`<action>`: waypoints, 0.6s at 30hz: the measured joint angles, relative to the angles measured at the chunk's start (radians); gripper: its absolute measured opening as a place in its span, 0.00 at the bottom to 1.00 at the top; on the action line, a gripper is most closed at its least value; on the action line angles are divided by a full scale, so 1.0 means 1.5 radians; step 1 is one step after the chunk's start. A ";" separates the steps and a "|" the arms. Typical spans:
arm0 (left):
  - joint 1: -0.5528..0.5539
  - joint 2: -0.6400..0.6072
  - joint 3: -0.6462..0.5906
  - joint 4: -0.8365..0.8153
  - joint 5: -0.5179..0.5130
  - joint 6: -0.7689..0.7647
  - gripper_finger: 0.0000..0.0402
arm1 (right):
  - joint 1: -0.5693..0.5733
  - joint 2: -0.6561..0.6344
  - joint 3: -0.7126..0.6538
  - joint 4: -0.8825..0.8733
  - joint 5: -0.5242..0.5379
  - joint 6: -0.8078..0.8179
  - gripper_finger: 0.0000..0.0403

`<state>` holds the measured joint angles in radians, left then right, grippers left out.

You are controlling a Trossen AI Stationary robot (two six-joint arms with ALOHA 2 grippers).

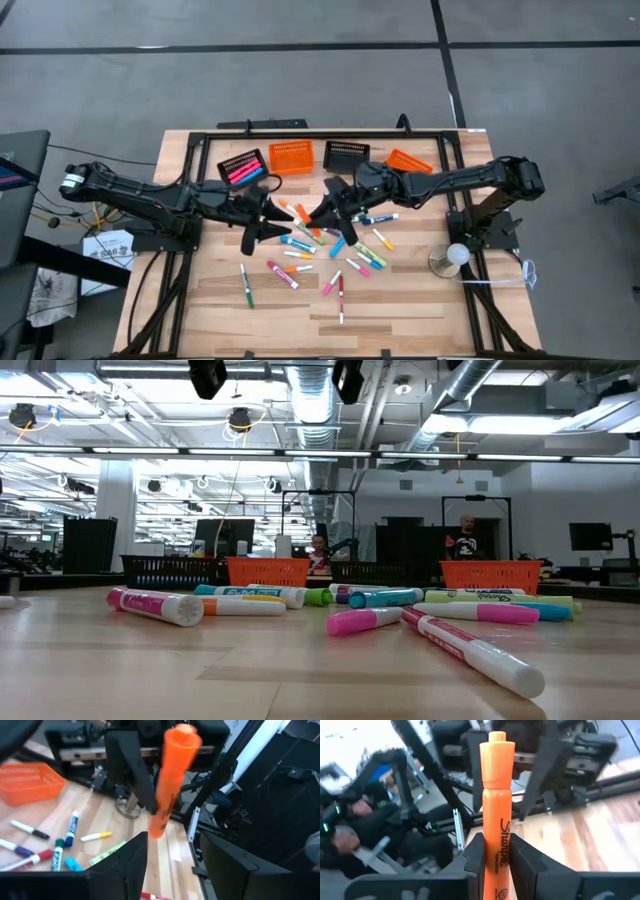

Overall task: Pick & Place Markers
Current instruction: Put the orange highlighter pen into the left black bin

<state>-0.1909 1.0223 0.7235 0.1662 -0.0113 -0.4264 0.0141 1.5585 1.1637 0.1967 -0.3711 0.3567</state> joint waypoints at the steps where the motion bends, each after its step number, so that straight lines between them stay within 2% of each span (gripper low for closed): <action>1: 0.000 0.000 0.000 0.003 -0.005 0.006 0.45 | -0.003 0.000 0.000 0.001 0.000 0.022 0.13; 6: 0.000 0.001 0.000 0.015 -0.018 0.051 0.45 | -0.006 0.000 0.000 0.028 0.001 0.080 0.13; 13: 0.000 0.001 0.000 0.080 -0.060 0.093 0.45 | -0.005 0.000 0.000 0.024 0.045 0.083 0.13; 18: 0.005 0.001 0.000 0.089 -0.062 0.107 0.45 | -0.005 0.000 0.000 0.039 0.060 0.083 0.13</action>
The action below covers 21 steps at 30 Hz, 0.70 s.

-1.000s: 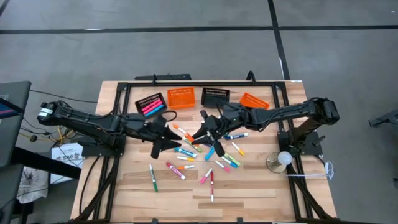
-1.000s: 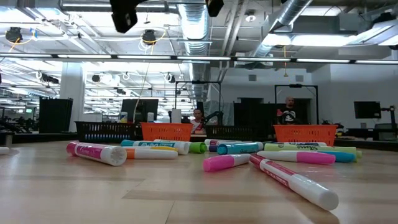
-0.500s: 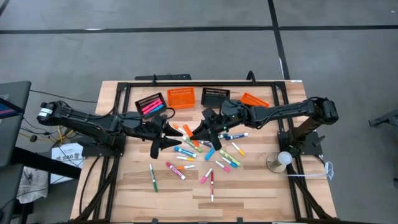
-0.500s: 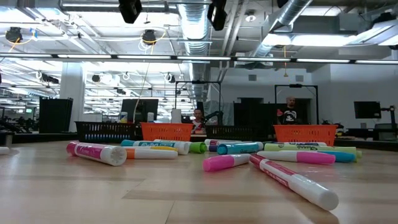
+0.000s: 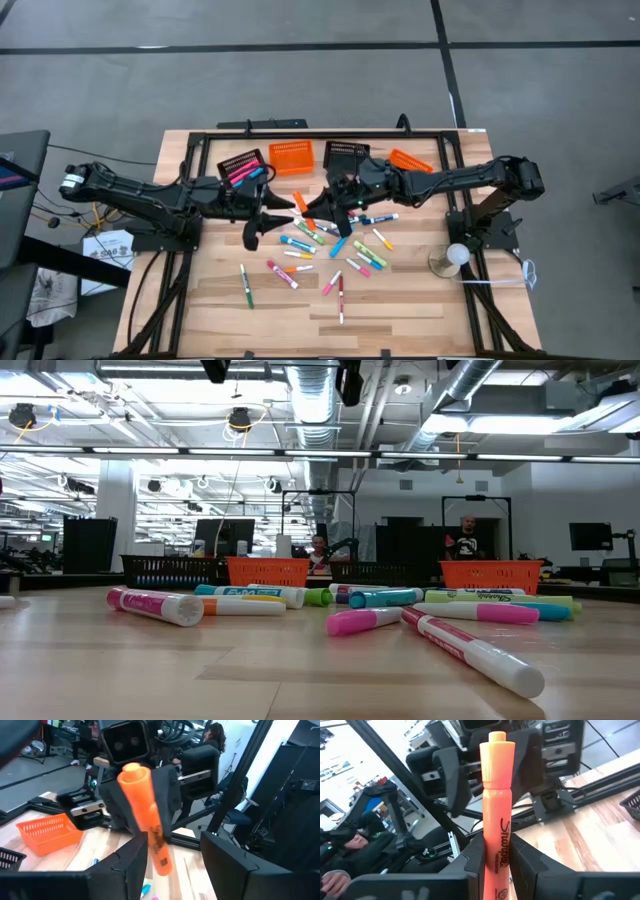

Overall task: Pick & Place Markers
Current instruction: Put the orange highlighter pen into the left black bin

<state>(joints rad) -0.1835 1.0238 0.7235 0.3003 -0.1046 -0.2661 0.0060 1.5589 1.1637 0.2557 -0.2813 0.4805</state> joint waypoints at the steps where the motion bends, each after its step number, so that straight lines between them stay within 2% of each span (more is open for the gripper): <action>1: 0.001 0.000 0.000 0.000 0.000 0.000 0.45 | 0.000 0.000 0.000 0.000 0.000 0.000 0.13; 8: 0.001 0.000 0.000 0.007 -0.031 0.000 0.45 | 0.000 0.000 0.000 0.024 0.030 -0.006 0.13; 21: 0.002 0.002 0.000 0.028 -0.061 -0.002 0.45 | 0.003 0.000 0.000 0.057 0.035 -0.006 0.13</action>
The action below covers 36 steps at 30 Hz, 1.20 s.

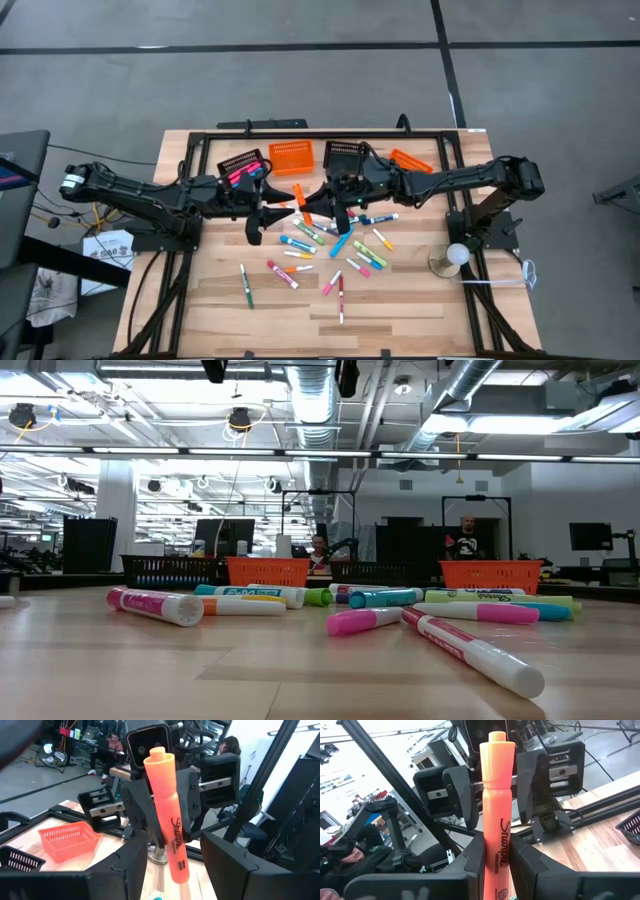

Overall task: Pick & Place Markers
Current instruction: Put the orange highlighter pen into the left black bin

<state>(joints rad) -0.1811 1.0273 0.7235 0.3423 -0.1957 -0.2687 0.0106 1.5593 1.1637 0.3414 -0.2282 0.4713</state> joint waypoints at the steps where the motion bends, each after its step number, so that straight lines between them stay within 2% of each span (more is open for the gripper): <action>1: 0.002 0.002 0.000 0.005 0.000 0.000 0.45 | 0.002 0.000 0.000 0.001 0.002 0.000 0.13; 5: 0.014 0.020 0.000 0.025 -0.001 -0.004 0.48 | 0.014 0.000 0.000 0.003 0.033 -0.015 0.13; 12: 0.021 0.036 0.000 0.061 0.024 -0.005 0.52 | 0.018 -0.001 -0.001 0.003 0.033 -0.018 0.13; 29: 0.026 0.042 0.000 0.094 0.044 -0.038 0.53 | 0.006 0.001 0.000 -0.027 0.063 -0.026 0.13; 36: 0.040 0.073 0.001 0.095 0.059 -0.053 0.54 | 0.015 0.001 -0.001 -0.008 0.070 -0.023 0.13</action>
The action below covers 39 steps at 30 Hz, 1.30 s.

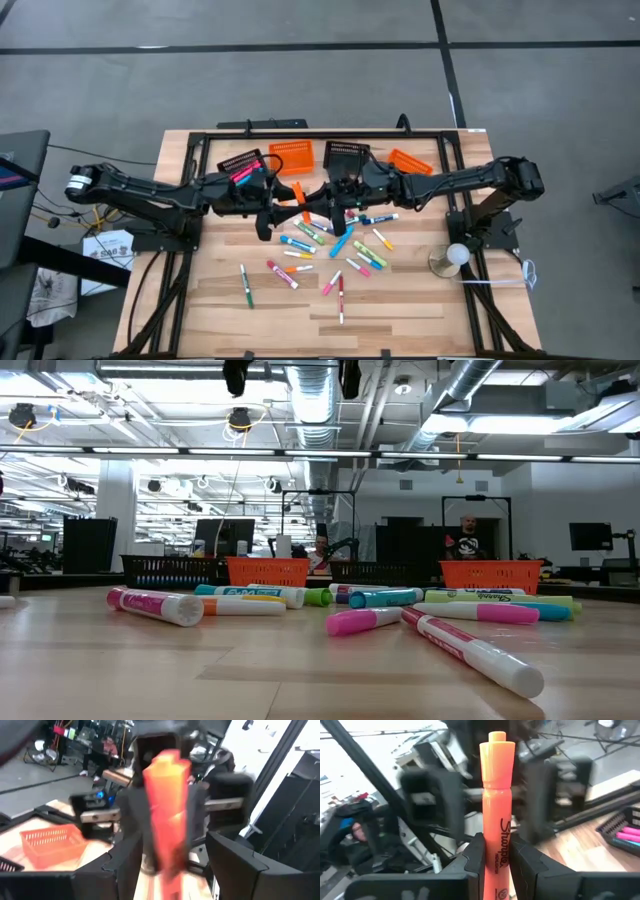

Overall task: Pick & Place Markers
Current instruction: Put the orange highlighter pen into the left black bin

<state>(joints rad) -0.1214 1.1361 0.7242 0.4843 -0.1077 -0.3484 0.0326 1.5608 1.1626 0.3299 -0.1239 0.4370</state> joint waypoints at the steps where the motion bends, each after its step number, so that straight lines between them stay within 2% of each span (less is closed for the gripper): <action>1: 0.002 0.005 0.000 -0.002 0.005 -0.001 0.54 | 0.000 0.000 0.000 0.002 0.000 0.000 0.13; 13: 0.009 0.012 0.000 0.037 0.009 -0.001 0.51 | 0.000 0.037 -0.002 0.011 -0.020 0.025 0.13; 15: 0.009 0.011 0.000 0.037 0.009 -0.003 0.49 | 0.000 0.052 0.003 0.040 -0.023 0.026 0.13; 29: 0.009 0.012 0.000 0.029 0.027 -0.005 0.32 | -0.006 0.054 0.002 0.058 -0.040 0.035 0.13; 37: 0.009 0.011 0.000 0.005 0.028 -0.027 0.15 | -0.006 0.054 0.002 0.053 -0.042 0.029 0.13; 39: 0.009 0.009 0.000 0.001 0.028 -0.027 0.14 | -0.006 0.054 0.002 0.050 -0.042 0.027 0.13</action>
<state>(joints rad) -0.1085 1.1494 0.7238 0.4864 -0.0654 -0.3891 0.0238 1.6417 1.1656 0.4053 -0.1869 0.4782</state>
